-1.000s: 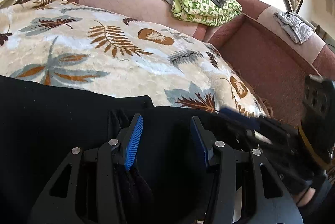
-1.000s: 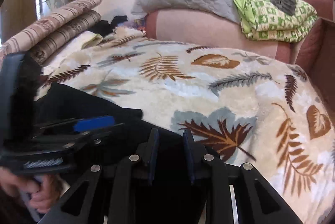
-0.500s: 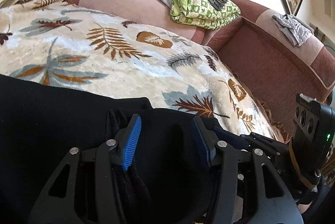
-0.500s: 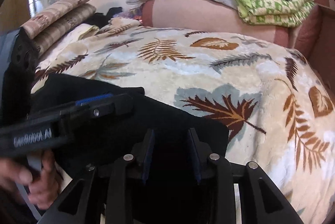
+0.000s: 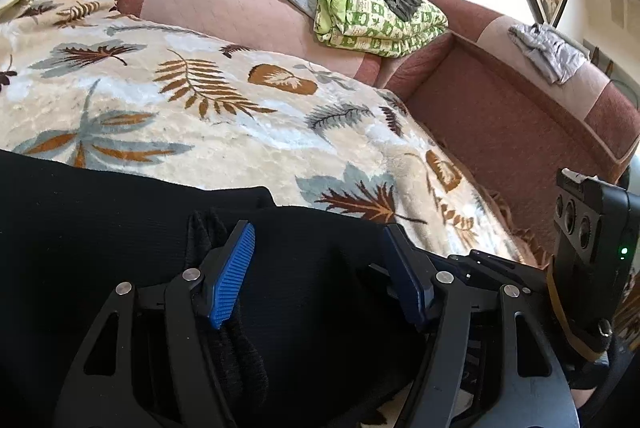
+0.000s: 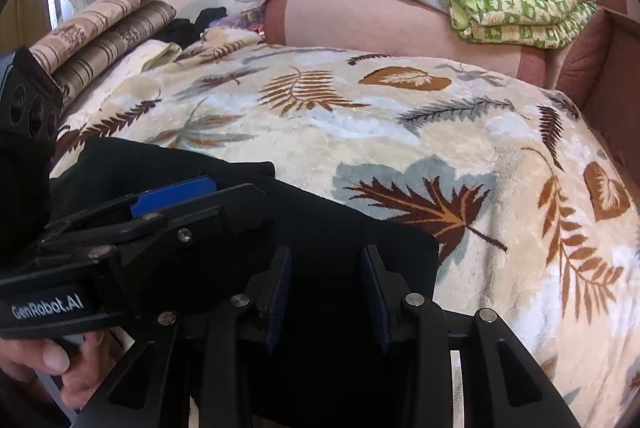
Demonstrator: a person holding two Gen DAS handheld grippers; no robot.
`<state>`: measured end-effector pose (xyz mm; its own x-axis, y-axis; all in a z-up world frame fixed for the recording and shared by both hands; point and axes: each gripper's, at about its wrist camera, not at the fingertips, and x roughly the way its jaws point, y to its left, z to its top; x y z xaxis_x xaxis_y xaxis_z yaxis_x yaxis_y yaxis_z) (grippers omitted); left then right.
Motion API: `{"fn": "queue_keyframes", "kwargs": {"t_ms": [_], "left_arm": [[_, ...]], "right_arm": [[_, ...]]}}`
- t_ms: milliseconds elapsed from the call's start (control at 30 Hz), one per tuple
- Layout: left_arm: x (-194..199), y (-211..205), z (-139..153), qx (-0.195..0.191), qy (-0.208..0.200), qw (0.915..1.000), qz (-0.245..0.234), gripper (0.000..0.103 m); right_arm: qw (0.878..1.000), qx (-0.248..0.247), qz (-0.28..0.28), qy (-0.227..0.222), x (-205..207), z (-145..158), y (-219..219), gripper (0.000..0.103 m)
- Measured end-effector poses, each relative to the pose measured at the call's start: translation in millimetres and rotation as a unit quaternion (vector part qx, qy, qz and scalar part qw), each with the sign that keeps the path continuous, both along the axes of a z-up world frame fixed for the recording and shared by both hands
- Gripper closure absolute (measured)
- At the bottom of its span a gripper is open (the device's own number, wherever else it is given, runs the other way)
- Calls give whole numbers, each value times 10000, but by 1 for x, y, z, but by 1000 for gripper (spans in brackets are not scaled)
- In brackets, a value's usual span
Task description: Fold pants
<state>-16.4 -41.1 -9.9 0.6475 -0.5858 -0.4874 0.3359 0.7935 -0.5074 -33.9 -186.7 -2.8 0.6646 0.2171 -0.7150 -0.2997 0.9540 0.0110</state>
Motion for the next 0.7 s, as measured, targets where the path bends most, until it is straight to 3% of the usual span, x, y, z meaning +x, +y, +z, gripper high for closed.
{"fn": "queue_keyframes", "kwargs": {"t_ms": [100,200,300,367,467,533,633,700], "left_arm": [[-7,19,14,-182,-77,9994,297,37],[-13,26,21,-370,-1,9991,199,37],[-18,12,16,-264,139,9995,-132,37],[-16,-5,4,108,347,9989,-284,37],[-21,-17,4,608,70,9978,-244,37],[-21,-12,3,445,103,9987,-234,37],[-18,-7,0,237,130,9993,-262,37],[-19,-8,1,301,84,9992,-246,37]], "right_arm": [[9989,305,102,-354,-15,19,-8,69],[9965,280,330,-715,-40,30,-9,69],[9990,144,409,-49,-43,6,-5,68],[9989,-72,442,-154,-46,-2,1,68],[9989,91,452,-88,-42,-1,-3,67],[9983,363,455,-90,-45,6,-11,67],[9951,722,450,-512,-58,26,-23,67],[9957,821,366,-200,-56,19,-28,67]]}}
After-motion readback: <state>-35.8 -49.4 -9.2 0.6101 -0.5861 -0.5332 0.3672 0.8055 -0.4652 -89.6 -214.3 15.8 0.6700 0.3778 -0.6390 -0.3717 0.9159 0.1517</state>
